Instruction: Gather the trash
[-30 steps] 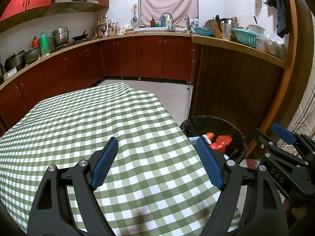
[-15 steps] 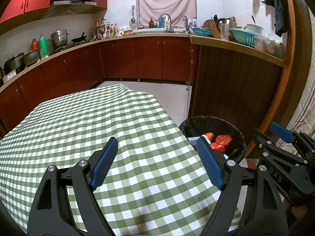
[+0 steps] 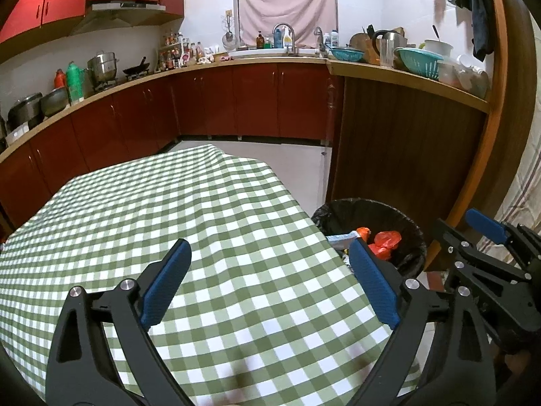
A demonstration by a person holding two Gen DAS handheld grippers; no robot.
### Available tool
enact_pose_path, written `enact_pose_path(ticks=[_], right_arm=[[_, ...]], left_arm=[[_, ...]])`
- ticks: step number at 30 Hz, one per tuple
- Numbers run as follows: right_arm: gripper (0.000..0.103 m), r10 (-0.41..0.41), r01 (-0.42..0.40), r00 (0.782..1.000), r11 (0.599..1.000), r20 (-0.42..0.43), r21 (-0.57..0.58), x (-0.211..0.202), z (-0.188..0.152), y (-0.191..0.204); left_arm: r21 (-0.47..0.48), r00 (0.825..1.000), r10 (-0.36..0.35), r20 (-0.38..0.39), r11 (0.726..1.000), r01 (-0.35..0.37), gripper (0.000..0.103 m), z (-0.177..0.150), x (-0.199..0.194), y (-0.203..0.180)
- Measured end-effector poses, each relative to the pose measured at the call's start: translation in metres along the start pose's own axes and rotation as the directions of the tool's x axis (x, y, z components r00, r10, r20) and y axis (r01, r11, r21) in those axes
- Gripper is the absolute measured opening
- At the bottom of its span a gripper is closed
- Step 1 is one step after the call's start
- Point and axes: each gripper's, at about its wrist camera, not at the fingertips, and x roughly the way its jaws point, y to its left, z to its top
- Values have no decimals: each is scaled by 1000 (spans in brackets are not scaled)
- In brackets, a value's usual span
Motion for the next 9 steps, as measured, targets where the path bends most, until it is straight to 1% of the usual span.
enact_pose_path(ticks=[3,6,9], right_arm=[[57,7,-7,1000,1000,1,-4,0,0,5],[59,22,-22,1000,1000,1,-15,1,1,16],[66,48,-48,999,999,1,-21,3,4,31]], left_arm=[[-5,1000,17,-3,1000,-17,94,0,1,11],[-41,999,26,-25,999,-27,94,-1,4,30],[-64,997,52,-57,996,-55,94,-5,9,54]])
